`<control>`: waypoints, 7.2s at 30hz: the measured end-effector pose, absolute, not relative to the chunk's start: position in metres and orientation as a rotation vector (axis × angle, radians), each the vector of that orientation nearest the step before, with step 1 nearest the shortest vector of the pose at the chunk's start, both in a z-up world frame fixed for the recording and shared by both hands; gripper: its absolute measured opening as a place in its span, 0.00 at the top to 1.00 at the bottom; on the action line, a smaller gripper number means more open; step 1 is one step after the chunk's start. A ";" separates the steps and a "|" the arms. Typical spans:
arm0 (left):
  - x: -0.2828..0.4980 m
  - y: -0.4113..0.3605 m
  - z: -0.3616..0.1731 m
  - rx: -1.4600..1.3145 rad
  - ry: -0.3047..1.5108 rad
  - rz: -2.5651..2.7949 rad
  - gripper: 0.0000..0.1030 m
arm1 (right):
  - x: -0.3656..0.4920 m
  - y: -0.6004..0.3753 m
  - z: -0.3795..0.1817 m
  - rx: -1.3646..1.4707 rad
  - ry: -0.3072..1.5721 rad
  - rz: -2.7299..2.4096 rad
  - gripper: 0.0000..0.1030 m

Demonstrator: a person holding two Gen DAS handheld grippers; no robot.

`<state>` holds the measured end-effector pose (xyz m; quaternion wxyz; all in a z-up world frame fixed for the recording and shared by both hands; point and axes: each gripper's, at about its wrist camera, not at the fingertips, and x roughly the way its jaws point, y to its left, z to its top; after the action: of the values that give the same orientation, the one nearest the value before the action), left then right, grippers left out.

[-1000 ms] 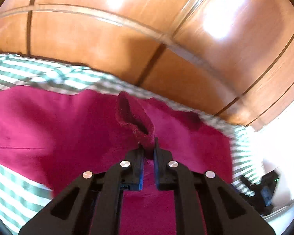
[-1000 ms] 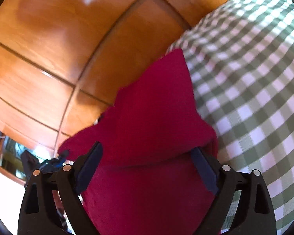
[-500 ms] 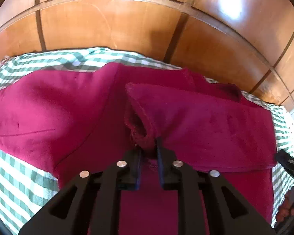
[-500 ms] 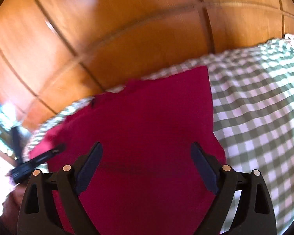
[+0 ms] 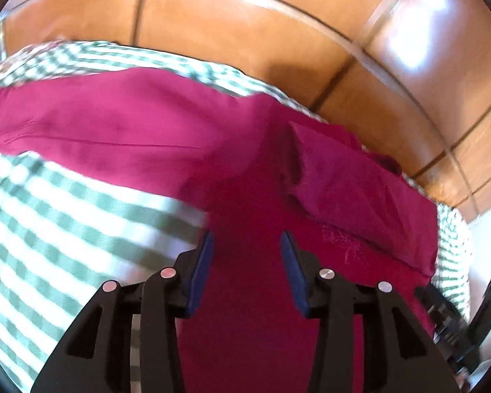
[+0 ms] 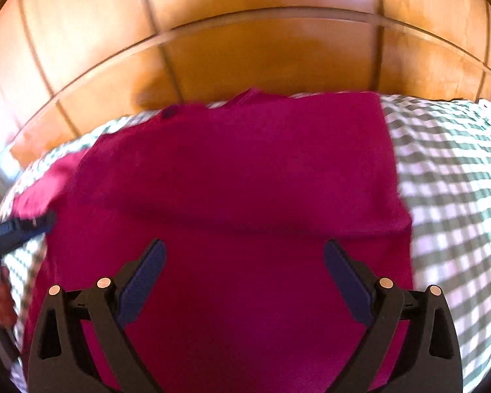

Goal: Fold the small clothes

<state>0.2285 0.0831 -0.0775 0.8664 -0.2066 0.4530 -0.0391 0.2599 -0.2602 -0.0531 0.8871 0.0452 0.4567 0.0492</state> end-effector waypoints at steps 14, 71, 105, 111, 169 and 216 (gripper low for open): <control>0.193 0.325 -0.090 -0.835 0.789 0.424 0.51 | 0.235 -0.243 -0.079 0.000 0.974 0.084 0.04; 0.165 0.041 -0.106 -0.321 0.934 -0.260 0.70 | 0.303 -0.182 -0.072 0.275 1.082 0.401 0.44; 0.167 0.039 -0.103 -0.313 0.973 -0.247 0.65 | 0.321 -0.349 -0.071 0.216 0.984 -0.096 0.95; 0.191 0.080 -0.080 -0.438 0.922 -0.217 0.54 | 0.310 -0.351 -0.050 0.211 0.937 -0.071 0.34; 0.250 0.009 -0.075 -0.007 0.860 -0.018 0.55 | 0.310 -0.280 -0.083 0.003 0.908 0.028 0.12; 0.049 0.081 -0.094 -0.097 0.982 -0.175 0.46 | 0.083 -0.366 -0.066 0.134 1.098 -0.040 0.04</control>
<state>0.0495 0.0810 -0.0940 0.8770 -0.0464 0.4709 -0.0838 0.0832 -0.3658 -0.0661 0.8506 0.0635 0.5216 -0.0191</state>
